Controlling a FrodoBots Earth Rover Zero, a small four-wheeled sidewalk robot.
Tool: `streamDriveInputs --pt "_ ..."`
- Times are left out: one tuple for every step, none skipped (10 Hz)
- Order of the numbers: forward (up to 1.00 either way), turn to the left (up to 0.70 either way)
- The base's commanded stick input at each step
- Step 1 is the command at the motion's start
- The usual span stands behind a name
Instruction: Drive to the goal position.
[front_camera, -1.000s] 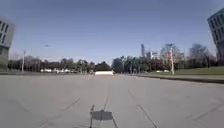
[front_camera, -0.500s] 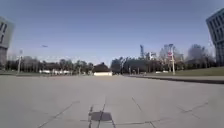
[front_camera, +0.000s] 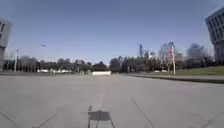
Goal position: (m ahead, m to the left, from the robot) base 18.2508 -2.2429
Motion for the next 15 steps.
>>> streamDriveInputs --pt "1.00 0.03" --pt "1.00 0.03" --pt "1.00 0.03" --pt "1.00 0.03" --pt "1.00 0.03" --pt "1.00 0.03" --pt "1.00 0.03" --pt "1.00 0.03" --pt "1.00 0.03" --pt "1.00 0.03" --pt "1.00 0.03" --pt "1.00 0.03" --pt "1.00 0.03" --pt "1.00 0.03" --pt "1.00 0.03"
